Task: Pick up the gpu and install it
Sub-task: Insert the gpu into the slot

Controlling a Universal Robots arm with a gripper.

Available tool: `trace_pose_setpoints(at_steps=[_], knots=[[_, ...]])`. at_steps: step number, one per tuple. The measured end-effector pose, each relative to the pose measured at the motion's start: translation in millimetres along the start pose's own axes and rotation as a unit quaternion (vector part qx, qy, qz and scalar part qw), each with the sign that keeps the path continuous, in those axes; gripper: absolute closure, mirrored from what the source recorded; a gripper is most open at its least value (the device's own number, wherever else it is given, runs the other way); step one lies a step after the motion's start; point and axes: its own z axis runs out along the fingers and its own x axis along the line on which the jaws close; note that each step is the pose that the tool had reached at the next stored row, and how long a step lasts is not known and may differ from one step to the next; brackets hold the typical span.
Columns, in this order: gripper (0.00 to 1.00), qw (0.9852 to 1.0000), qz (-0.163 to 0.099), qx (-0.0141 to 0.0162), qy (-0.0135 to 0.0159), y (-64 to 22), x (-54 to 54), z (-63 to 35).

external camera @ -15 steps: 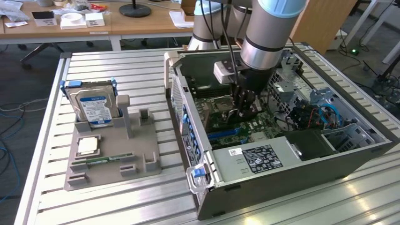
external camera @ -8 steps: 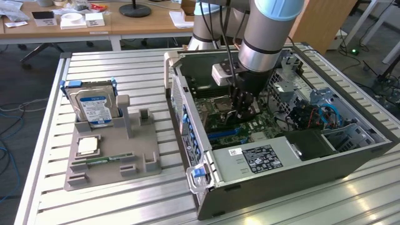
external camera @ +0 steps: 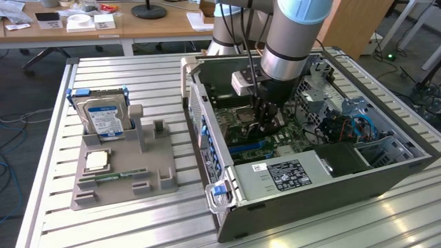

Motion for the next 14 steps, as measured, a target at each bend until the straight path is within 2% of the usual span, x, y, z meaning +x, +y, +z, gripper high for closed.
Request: trace_pose_setpoints(at_steps=[14], knots=[[0.74,0.9998,0.020,0.0007,0.0030,3.2,0.0,2.2]])
